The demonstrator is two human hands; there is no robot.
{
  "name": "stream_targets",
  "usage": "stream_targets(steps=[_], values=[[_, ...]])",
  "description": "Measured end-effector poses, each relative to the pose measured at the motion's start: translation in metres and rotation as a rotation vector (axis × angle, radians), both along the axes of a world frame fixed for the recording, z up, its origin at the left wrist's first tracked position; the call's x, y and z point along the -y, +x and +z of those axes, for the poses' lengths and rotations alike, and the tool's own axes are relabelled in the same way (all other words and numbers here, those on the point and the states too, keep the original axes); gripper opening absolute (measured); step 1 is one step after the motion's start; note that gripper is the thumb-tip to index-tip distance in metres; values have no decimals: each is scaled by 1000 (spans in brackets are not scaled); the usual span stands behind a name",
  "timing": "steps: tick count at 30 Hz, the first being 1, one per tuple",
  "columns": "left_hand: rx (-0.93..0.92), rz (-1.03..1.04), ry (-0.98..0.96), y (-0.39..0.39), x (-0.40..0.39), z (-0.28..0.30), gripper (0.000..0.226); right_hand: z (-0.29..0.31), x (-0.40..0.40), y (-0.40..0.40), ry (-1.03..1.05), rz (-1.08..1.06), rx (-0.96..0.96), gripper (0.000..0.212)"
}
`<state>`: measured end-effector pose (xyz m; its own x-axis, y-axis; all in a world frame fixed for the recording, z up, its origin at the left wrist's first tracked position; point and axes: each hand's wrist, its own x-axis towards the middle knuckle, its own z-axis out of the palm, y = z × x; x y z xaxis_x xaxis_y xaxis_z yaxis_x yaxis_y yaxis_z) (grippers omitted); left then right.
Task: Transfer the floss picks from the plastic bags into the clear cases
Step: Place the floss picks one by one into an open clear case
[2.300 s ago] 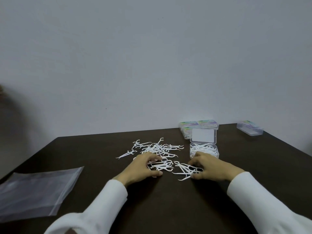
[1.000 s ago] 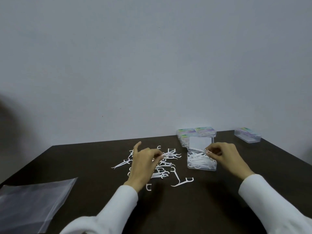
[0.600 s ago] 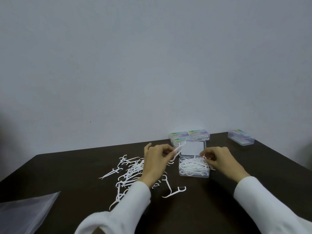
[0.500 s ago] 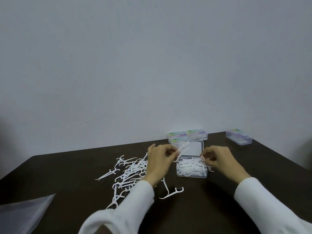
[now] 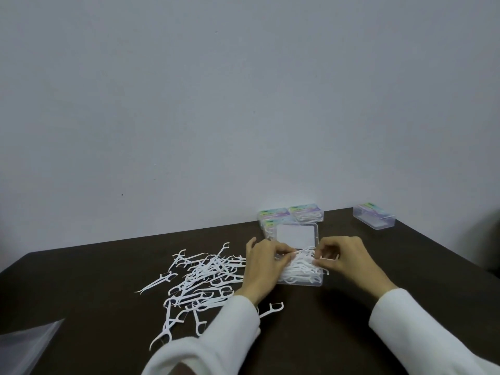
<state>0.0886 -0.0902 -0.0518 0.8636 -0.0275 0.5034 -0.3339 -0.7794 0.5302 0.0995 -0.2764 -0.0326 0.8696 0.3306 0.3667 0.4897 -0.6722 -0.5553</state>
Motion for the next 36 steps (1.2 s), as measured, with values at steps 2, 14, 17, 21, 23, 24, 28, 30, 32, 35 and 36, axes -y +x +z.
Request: stream_targets(steps=[2,14,17,21,23,24,28,30,32,35,36], values=[[6,11,37,1,-2,-1,21,-1,0,-1,44,15,-27,17],[-57,-119,78,-3,-3,-8,29,1,14,-2,215,-18,-46,22],[-58,-140,98,-3,-2,-9,29,-2,15,0,187,-68,-21,21],[-65,-194,81,-3,0,-10,38,-7,11,0,204,-50,-27,20],[-64,-211,51,-4,1,-11,32,-7,9,-1,207,-25,-30,20],[-70,-212,25,-3,1,-11,26,-7,8,-1,210,-17,-29,20],[-97,-200,-62,-4,3,-9,18,-5,8,-2,242,-37,-2,19],[-108,-193,-75,-5,4,-8,18,-5,10,-1,285,-70,28,20],[-106,-192,-74,-7,6,-7,17,-6,11,0,310,-83,39,19],[-33,-169,-37,-8,5,-9,19,-9,8,3,250,-47,35,20],[10,-147,-43,-7,4,-10,20,-10,5,4,219,-18,39,23]])
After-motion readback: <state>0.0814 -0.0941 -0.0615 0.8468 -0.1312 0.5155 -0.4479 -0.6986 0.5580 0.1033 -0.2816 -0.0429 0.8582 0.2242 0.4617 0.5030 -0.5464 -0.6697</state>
